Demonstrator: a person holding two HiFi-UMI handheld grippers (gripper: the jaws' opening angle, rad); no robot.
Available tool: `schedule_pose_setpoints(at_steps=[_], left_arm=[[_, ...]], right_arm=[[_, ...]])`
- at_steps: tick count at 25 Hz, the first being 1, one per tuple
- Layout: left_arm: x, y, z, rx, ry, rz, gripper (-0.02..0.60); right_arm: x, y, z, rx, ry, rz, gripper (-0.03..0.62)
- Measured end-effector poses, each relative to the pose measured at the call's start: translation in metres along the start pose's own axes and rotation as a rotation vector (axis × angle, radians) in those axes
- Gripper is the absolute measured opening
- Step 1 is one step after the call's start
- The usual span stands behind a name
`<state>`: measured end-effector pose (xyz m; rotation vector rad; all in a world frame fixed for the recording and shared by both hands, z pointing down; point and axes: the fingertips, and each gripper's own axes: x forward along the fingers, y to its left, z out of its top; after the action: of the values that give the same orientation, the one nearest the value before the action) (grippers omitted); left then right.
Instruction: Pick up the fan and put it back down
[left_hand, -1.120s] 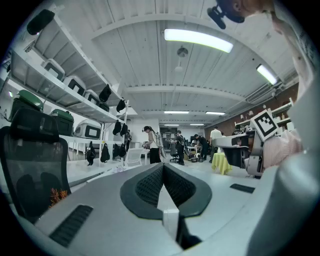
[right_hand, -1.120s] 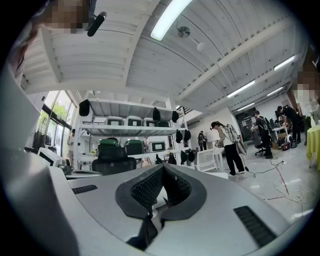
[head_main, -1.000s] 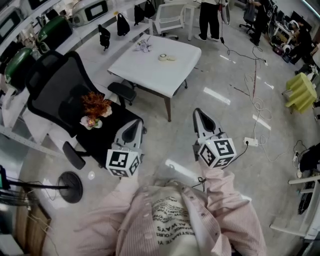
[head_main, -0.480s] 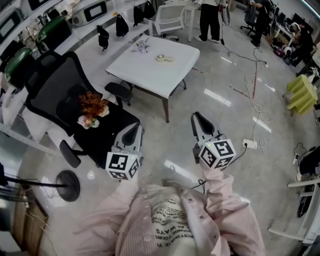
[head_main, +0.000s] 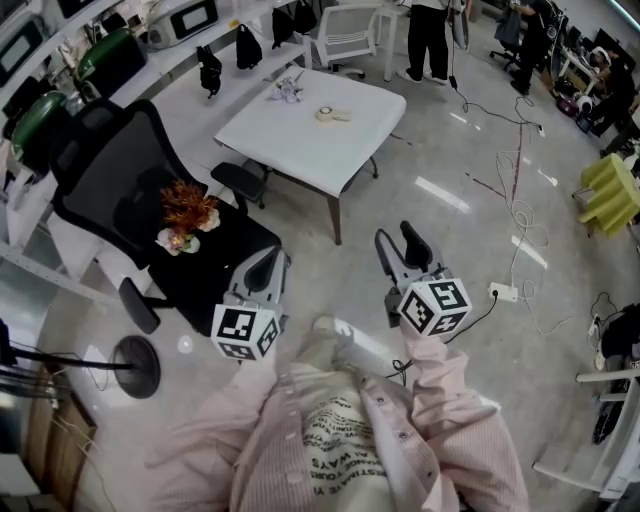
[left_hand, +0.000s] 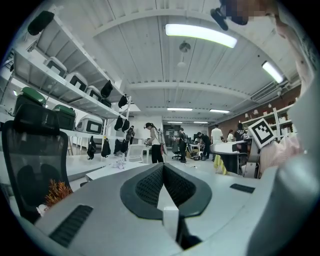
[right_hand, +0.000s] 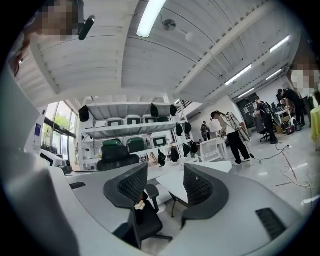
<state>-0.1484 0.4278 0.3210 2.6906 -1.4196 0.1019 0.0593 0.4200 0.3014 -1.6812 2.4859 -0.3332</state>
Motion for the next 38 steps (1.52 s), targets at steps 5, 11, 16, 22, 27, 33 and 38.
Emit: schedule_pose_setpoints(at_steps=[5,11,16,22,27,33,38], left_arm=[[0.021,0.014,-0.005,-0.02,0.012,0.004,0.002],[0.066,0.034,-0.014,-0.039,0.034,0.002,0.002],[0.117,0.061,-0.019,-0.057,0.054,0.001,0.002],[0.175,0.094,-0.027,-0.071,0.095,-0.016,0.002],[0.221,0.122,-0.031,-0.082,0.121,-0.037,0.002],[0.256,0.138,-0.036,-0.091,0.137,-0.067,0.002],[0.269,0.149,-0.042,-0.104,0.149,-0.073,0.002]], right_arm=[[0.022,-0.012,-0.004,0.008,0.007,-0.01,0.215],[0.064,-0.042,-0.011,0.004,0.031,-0.049,0.235],[0.113,-0.067,-0.019,0.021,0.055,-0.047,0.241],[0.171,-0.096,-0.028,0.066,0.086,-0.058,0.241],[0.214,-0.113,-0.033,0.073,0.109,-0.07,0.241],[0.241,-0.129,-0.036,0.078,0.121,-0.097,0.241],[0.257,-0.136,-0.042,0.086,0.136,-0.106,0.241]])
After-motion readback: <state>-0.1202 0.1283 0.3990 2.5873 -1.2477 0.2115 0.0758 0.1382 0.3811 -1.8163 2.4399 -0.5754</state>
